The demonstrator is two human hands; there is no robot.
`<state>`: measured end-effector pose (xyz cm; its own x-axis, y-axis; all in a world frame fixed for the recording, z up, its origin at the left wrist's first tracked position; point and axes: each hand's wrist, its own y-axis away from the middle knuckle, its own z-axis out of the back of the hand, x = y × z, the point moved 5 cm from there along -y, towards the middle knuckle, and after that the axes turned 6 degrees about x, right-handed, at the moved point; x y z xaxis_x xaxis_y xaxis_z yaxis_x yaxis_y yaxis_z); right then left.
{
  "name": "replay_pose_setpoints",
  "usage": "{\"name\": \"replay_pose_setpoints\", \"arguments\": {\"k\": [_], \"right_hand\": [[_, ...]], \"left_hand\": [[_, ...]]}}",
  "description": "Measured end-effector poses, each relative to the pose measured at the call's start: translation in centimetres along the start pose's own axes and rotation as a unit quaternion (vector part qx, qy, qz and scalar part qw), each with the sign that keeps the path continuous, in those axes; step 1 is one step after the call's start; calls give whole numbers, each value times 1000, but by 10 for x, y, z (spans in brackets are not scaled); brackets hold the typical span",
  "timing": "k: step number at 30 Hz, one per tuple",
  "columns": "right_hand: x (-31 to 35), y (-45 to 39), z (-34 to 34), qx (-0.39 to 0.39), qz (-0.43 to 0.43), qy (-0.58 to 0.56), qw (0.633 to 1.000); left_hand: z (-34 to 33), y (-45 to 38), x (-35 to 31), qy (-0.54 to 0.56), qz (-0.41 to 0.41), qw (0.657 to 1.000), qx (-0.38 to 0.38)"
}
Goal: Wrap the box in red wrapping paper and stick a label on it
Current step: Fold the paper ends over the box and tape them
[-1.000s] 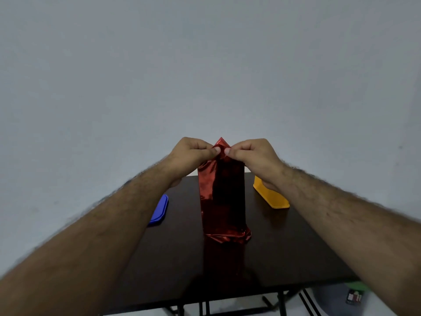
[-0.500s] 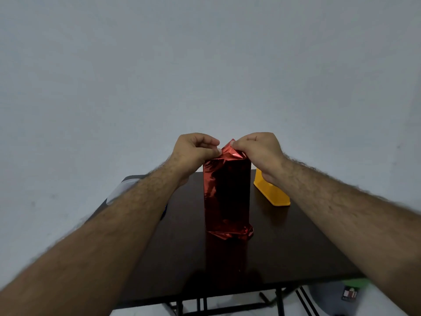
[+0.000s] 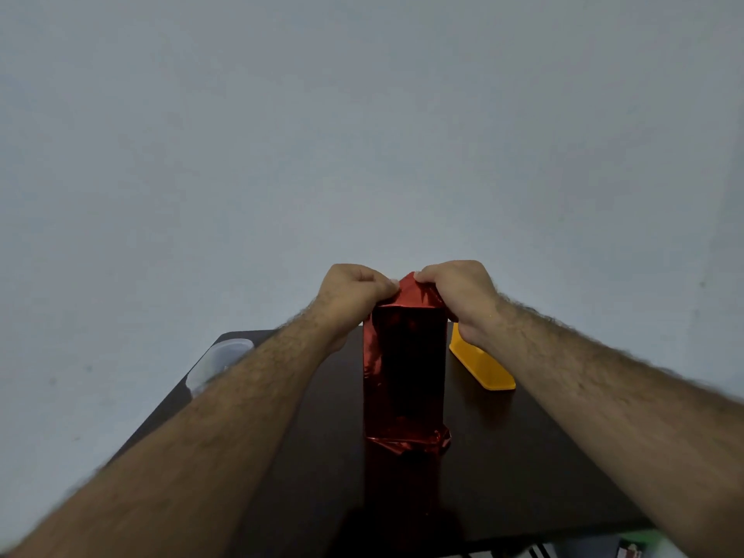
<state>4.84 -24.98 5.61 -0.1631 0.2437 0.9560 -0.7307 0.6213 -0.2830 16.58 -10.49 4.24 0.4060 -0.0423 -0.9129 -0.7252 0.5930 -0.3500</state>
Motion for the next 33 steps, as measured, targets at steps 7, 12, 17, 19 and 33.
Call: {"name": "replay_pose_setpoints", "arguments": {"k": [7,12,17,19,33], "right_hand": [[7,-5,-1,-11,157,257,954],[-8,-9,1,32,37,59,997],[-4,-5,2,46,23,-42,998],[-1,-4,2,50,37,-46,997],[-1,-3,1,57,65,-31,996]], "left_hand": [[2,1,-3,-42,-21,999,-8],[0,0,-6,-50,-12,999,3],[-3,2,-10,-40,-7,998,44],[-3,3,-10,-13,-9,999,40],[-10,12,-14,23,12,996,80]]}}
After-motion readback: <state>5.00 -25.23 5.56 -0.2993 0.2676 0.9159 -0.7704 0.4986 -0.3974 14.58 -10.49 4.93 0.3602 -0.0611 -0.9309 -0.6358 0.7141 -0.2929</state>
